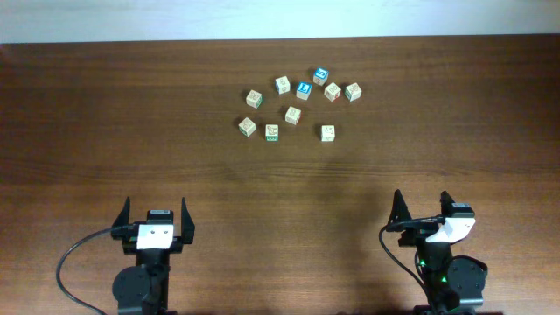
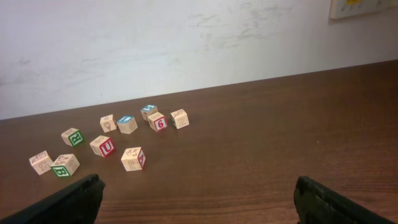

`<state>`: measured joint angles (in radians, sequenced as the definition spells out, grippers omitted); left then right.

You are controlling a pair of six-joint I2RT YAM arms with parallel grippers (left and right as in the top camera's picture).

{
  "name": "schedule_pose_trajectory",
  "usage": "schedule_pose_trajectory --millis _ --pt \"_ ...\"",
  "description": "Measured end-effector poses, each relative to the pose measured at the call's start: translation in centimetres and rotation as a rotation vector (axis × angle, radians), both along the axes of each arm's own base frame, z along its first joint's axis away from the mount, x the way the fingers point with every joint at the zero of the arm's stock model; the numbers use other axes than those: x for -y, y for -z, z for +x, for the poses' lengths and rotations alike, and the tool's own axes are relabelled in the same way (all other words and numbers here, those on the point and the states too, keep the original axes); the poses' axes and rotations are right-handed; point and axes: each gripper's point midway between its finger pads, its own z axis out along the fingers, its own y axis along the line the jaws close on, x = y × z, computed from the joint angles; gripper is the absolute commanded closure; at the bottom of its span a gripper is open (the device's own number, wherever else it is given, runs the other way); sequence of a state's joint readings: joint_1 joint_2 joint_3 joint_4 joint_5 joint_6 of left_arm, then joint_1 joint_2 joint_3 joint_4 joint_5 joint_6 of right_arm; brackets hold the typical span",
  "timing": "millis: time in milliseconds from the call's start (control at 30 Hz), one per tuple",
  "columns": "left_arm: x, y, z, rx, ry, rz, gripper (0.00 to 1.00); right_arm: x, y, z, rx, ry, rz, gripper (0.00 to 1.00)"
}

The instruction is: Rotate 4 blocks

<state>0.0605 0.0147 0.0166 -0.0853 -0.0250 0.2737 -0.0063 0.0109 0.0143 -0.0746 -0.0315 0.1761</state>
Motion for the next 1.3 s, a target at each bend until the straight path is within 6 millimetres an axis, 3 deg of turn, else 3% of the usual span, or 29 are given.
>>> schedule_pose_trajectory --millis 1167,1300 --pt "0.1 0.0 0.0 0.000 0.004 0.000 0.01 0.0 0.0 0.0 0.000 0.000 -0.001 0.02" --pt "1.0 -0.5 0.1 0.022 0.056 -0.002 0.01 0.0 -1.3 0.1 0.053 0.000 0.000 0.02"
